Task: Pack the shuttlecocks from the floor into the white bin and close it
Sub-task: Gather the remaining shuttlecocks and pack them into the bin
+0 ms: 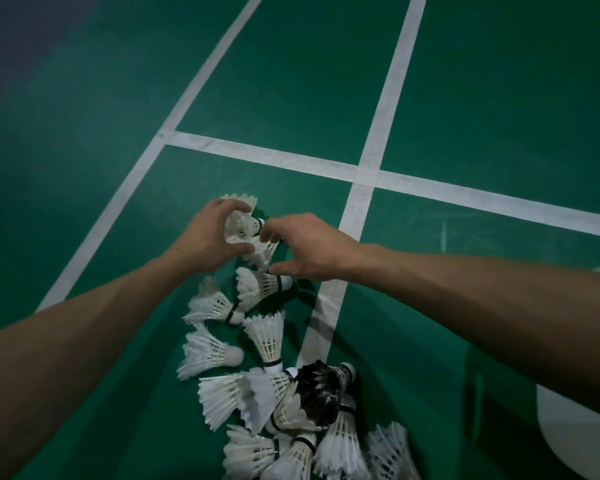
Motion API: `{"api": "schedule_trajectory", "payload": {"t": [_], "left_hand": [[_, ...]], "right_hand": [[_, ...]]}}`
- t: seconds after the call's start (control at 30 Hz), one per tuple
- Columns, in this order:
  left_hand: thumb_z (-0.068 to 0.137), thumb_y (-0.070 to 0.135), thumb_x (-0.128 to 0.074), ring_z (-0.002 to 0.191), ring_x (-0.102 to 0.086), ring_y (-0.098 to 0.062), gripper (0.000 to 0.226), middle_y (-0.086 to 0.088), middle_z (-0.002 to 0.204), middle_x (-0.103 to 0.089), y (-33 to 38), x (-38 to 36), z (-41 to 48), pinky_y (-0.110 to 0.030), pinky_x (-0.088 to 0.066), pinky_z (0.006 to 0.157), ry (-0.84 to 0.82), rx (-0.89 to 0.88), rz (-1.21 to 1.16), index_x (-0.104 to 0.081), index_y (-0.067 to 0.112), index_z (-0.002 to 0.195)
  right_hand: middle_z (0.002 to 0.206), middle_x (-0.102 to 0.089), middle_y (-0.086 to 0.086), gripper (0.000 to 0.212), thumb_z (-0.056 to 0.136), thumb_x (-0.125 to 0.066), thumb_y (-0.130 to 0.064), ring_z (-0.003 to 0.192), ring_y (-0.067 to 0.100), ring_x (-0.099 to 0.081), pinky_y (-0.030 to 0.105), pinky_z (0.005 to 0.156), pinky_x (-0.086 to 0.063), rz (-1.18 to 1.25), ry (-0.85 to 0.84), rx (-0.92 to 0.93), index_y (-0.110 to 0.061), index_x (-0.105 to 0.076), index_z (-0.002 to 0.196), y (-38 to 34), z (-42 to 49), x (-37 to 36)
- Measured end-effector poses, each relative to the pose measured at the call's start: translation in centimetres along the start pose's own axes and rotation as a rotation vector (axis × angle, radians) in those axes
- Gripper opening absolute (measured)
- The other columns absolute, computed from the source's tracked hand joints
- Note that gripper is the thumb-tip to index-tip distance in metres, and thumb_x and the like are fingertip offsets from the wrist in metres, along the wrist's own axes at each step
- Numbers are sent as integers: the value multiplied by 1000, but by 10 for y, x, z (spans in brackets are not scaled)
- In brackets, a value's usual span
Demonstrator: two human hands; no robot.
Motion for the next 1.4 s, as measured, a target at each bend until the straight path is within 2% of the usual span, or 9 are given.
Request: {"api": "schedule_trajectory", "payload": {"t": [0.2,0.37,0.5,0.6,0.73,0.83,1.03,1.27,1.4], "left_hand": [[77,43,-73,128,-37,-30,65,-7,140,-44,-22,2,0,-45,-30,108,53,-41,227,-46,29,134],[76,59,-66,140,-15,-34,73,-5,152,-23,-26,2,-1,-55,-18,113,71,-57,356,-35,40,139],[71,71,-58,134,-34,-28,83,-10,145,-39,-29,1,1,-55,-26,110,-60,-63,230,-31,38,142],[77,46,-71,124,-46,-23,78,-7,137,-49,-26,0,1,-53,-31,108,-88,-101,173,-30,37,142],[81,37,-70,107,-53,-20,70,-3,127,-55,-27,7,0,-43,-43,98,-82,-121,116,-34,38,140],[85,33,-67,99,-51,-16,64,-2,124,-56,-26,6,-1,-39,-44,94,-81,-131,120,-35,37,140],[89,29,-61,119,-48,-23,56,-5,139,-44,-11,0,-4,-47,-40,102,-132,-265,194,-37,36,140],[80,-3,-57,135,-30,-18,85,-2,148,-30,-14,-9,-15,-40,-29,110,-314,-372,166,-29,63,126],[81,-6,-56,131,-35,-21,73,-1,151,-22,-14,-14,-18,-37,-41,102,-364,-435,248,-39,41,135]], "right_hand": [[132,-50,1,54,82,-73,-31,119,19,-47,37,102,-41,-18,3,20,-22,-48,129,-3,7,-13],[133,-50,0,56,81,-74,-31,120,19,-46,39,103,-40,6,7,32,-24,-48,129,1,11,-19],[136,-51,-3,60,80,-76,-28,122,16,-45,29,105,-33,9,-15,171,-25,-49,133,-9,11,-24],[135,-54,-3,61,80,-75,-27,119,17,-45,32,102,-34,-31,-63,264,-26,-49,135,-13,12,-29],[111,-63,-1,59,81,-74,-25,101,16,-48,41,89,-45,-95,-127,244,-29,-49,134,-8,13,-35],[108,-64,1,59,81,-75,-25,98,17,-52,43,87,-46,-141,-134,256,-27,-49,135,-5,11,-35],[98,-49,-1,68,89,-63,-33,90,16,-45,39,81,-47,-306,-183,305,-37,-29,147,-8,6,-39],[119,-54,4,51,89,-64,-33,107,21,-50,37,86,-48,-288,-186,265,-30,-42,135,-5,7,-41],[117,-52,3,43,86,-67,-29,104,20,-48,38,84,-47,-241,-165,227,-24,-49,125,2,2,-35]]}}
Point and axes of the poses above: each hand's wrist, its own z-axis towards the middle knuckle, its own x-axis out of the back of the hand, y = z × x, the point moved 5 cm from there along z, towards the middle knuckle
